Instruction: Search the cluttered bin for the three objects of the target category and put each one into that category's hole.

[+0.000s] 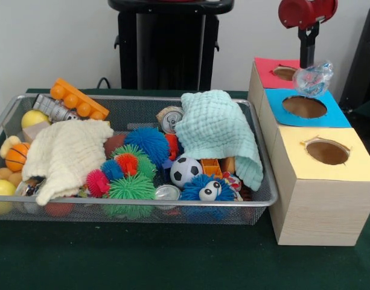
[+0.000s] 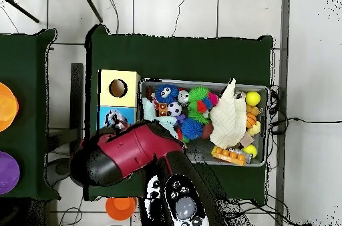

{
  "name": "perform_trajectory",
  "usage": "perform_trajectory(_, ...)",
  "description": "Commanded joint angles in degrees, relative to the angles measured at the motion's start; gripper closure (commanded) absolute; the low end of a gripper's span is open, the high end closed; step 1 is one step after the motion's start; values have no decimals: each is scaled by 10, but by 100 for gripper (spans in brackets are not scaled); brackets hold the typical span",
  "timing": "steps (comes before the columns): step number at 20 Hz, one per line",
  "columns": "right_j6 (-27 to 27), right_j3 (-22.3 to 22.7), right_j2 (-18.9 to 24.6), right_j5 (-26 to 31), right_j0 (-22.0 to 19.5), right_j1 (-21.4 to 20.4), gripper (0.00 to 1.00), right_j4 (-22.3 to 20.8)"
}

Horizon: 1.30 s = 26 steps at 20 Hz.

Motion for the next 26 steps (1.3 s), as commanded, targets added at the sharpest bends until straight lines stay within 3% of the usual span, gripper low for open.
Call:
perform_trajectory(1, 100, -20, -37, -8, 3, 29, 100, 15)
perform_trajectory(14, 90, -14, -34, -7, 4, 32, 100, 33)
perform_trajectory(26, 102, -11, -39, -44, 15, 45, 100, 35)
